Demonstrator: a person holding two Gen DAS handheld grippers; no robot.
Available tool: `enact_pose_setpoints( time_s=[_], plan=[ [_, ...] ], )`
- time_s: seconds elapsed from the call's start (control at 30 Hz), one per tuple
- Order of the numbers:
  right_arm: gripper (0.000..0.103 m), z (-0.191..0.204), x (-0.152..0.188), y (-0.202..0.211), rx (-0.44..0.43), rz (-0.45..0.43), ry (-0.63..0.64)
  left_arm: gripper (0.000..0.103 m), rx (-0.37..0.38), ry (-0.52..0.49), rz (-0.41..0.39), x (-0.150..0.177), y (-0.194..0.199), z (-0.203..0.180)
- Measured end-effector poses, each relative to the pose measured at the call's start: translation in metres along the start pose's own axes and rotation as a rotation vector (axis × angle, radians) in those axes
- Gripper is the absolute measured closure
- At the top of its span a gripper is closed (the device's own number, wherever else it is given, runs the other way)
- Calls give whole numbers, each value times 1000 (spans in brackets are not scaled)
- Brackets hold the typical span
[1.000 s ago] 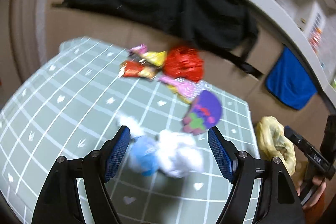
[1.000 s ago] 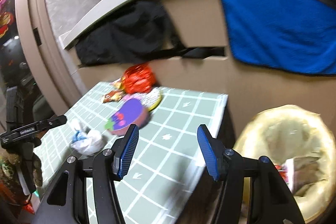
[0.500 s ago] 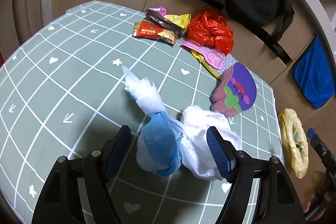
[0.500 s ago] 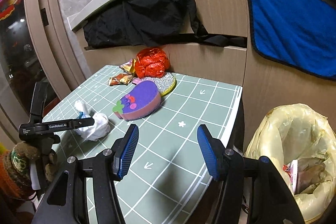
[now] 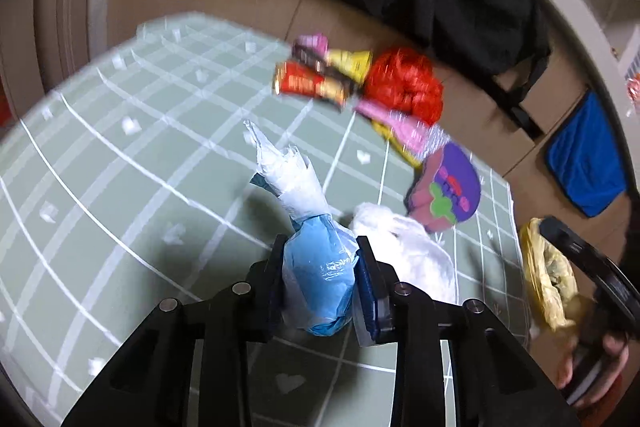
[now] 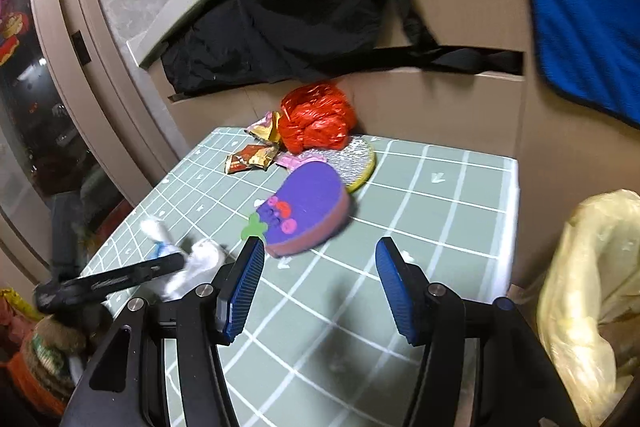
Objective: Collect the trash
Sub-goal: 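Grasp the white-and-blue plastic bag bundle with the left tool while the right tool approaches the purple sponge, then grasp the purple foam sponge with the right tool and lift it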
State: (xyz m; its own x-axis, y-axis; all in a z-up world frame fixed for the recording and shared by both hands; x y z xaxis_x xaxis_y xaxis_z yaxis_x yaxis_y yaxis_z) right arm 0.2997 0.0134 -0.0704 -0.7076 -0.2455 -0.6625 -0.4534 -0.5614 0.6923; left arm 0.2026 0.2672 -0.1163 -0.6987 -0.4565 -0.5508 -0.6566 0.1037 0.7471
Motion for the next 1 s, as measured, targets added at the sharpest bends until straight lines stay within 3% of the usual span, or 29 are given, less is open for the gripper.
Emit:
enact_pose_setpoints(
  time_s=[0.13,0.23,0.4,0.5,0.8,1.0],
  plan=[
    [47,8,-13,-28,10,11,-46,70,-20,-40,-108,-13,32,2],
    [47,8,-21,-53,45,11,-93,70,-12,-37,-134,-20,44,11],
    [47,-2,-23,-81,82,30,-177,70,-5,-9,-120,-23,43,33],
    [46,-3,-21,-95,60,63,-202,70,-3,17,-105,-26,39,43],
    [40,28,-30,-114,91,92,-62,70,25,36,-77,-32,27,40],
    [34,26,-27,-120,47,113,-77,70,35,44,-65,-30,24,37]
  ],
)
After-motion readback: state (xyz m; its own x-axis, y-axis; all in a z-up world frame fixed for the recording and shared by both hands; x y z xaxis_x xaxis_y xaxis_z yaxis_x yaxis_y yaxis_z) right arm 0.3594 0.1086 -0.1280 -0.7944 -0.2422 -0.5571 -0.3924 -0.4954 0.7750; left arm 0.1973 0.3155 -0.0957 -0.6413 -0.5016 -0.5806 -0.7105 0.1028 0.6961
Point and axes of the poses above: each gripper's, at about its wrist camera, not at the fingertips, and y roughly against the way its jaws point, z to its left, x to its underside, the point moved 4 cm from there along -y, roughly the way its jaws point, and after that the axes turned 4 degrees about z, right-handed, at the moved point
